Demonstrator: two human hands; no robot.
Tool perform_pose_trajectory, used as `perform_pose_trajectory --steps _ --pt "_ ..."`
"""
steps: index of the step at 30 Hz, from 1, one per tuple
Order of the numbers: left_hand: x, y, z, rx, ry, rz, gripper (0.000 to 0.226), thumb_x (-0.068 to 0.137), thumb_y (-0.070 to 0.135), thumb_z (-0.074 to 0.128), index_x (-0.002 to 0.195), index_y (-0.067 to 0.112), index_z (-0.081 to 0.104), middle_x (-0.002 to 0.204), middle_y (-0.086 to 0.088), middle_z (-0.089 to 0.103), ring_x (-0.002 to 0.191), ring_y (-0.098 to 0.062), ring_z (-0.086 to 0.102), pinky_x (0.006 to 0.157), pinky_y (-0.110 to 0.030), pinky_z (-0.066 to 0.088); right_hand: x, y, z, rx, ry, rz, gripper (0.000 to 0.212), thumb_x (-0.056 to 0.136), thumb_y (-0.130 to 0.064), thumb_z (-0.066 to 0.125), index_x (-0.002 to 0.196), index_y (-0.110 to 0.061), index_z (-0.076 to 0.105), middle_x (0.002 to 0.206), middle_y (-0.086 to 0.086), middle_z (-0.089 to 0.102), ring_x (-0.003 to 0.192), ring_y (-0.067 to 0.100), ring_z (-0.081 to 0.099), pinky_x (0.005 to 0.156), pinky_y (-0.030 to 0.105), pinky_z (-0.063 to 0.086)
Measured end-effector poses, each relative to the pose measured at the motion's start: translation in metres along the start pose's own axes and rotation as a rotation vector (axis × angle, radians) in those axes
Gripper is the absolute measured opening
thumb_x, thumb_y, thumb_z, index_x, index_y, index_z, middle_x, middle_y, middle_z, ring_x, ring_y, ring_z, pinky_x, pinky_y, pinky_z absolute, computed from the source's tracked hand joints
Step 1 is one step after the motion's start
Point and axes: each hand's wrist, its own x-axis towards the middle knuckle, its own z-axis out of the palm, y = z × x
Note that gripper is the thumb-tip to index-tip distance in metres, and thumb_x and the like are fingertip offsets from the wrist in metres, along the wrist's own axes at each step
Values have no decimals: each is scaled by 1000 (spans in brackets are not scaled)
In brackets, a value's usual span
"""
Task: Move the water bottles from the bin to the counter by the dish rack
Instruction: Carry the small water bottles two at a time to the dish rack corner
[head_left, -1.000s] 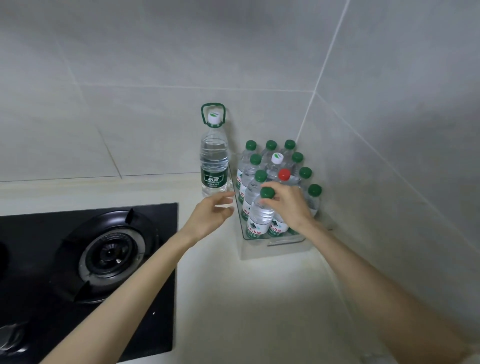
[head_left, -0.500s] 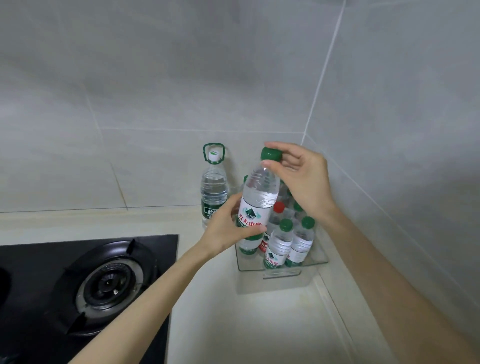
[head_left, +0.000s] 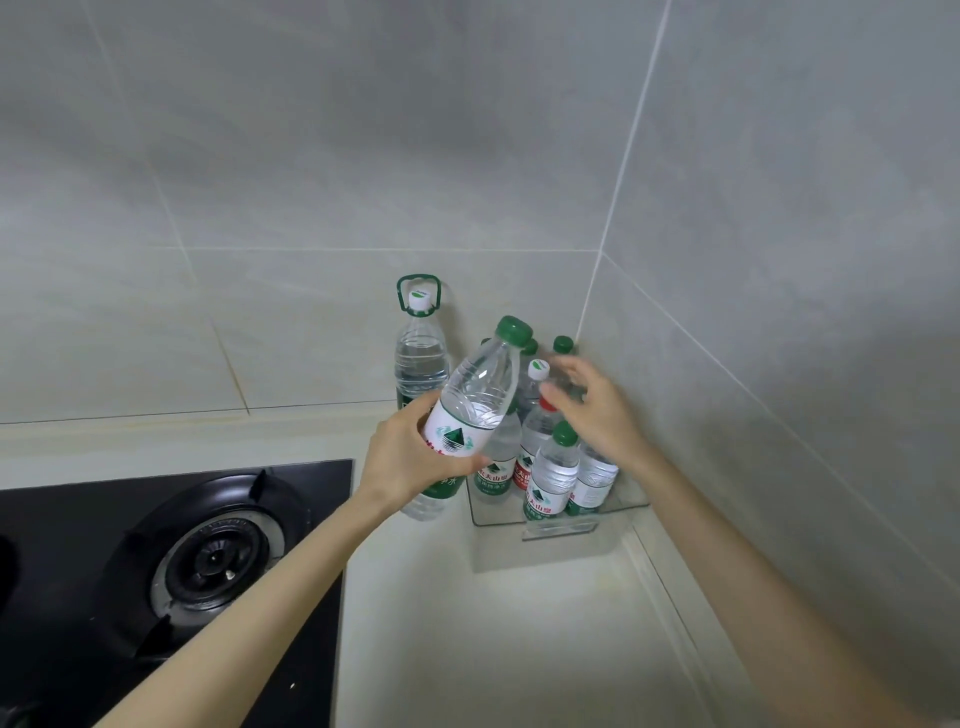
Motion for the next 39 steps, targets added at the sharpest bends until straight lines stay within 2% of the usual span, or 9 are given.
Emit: perform_pose_trajectory --steps 3,7,13,17,21,27,31,33,39 --pt "-3 -5 -3 -8 -17 -22 73 45 50 88 111 35 61 90 16 71 82 -6 67 73 -30 58 -5 48 10 -258 -52 176 45 83 -25 72 126 -23 55 121 1 65 106 24 63 86 29 47" --pt "-7 -6 -3 5 -8 -44 79 39 61 80 110 32 61 91 13 71 83 -9 67 74 -36 59 -14 80 26 -165 28 270 44 76 -26 78 115 -16 61 105 5 68 101 23 63 86 33 50" --pt "-13 -9 -5 -1 -7 -94 76 40 59 83 107 31 62 92 14 70 84 -8 67 73 -33 58 -24 84 41 131 161 213 33 79 -5 76 109 -4 61 103 4 66 107 18 62 95 23 45" --pt "-16 -9 -3 -32 -1 -145 71 46 45 91 109 28 63 94 12 71 86 -8 67 71 -25 56 -22 82 45 194 199 175 38 78 2 75 109 -12 60 104 6 69 107 20 65 98 29 49" --pt "-17 -7 -5 -80 18 -196 67 48 38 93 106 27 63 92 11 72 87 -9 68 75 -29 58 -23 68 42 214 255 120 38 79 1 74 111 -13 61 114 9 70 111 19 64 98 29 49" --pt "-17 1 -16 -162 25 -247 75 36 49 88 104 31 63 90 9 74 86 -10 69 78 -36 59 -12 25 16 272 249 -32 43 82 -6 71 103 -42 59 105 -3 72 104 12 68 98 37 51" --pt "-20 17 -24 -195 67 -244 79 32 51 87 105 33 61 87 10 74 83 -7 70 72 -29 58 -4 -22 -4 397 195 -137 37 86 -1 68 112 -25 59 104 -5 71 103 7 67 95 21 49" --pt "-22 26 -30 -195 93 -238 78 35 47 89 106 34 59 86 9 74 81 -5 70 68 -24 56 -1 -45 -11 428 175 -202 38 85 1 68 116 -19 58 105 -1 71 103 10 67 95 21 49" --pt "-40 42 -54 -154 215 -242 76 52 24 94 114 33 51 89 4 72 84 -9 69 68 -21 56 -3 -98 -17 435 59 -331 37 88 -6 66 121 -20 57 102 -8 70 98 4 67 93 19 50"
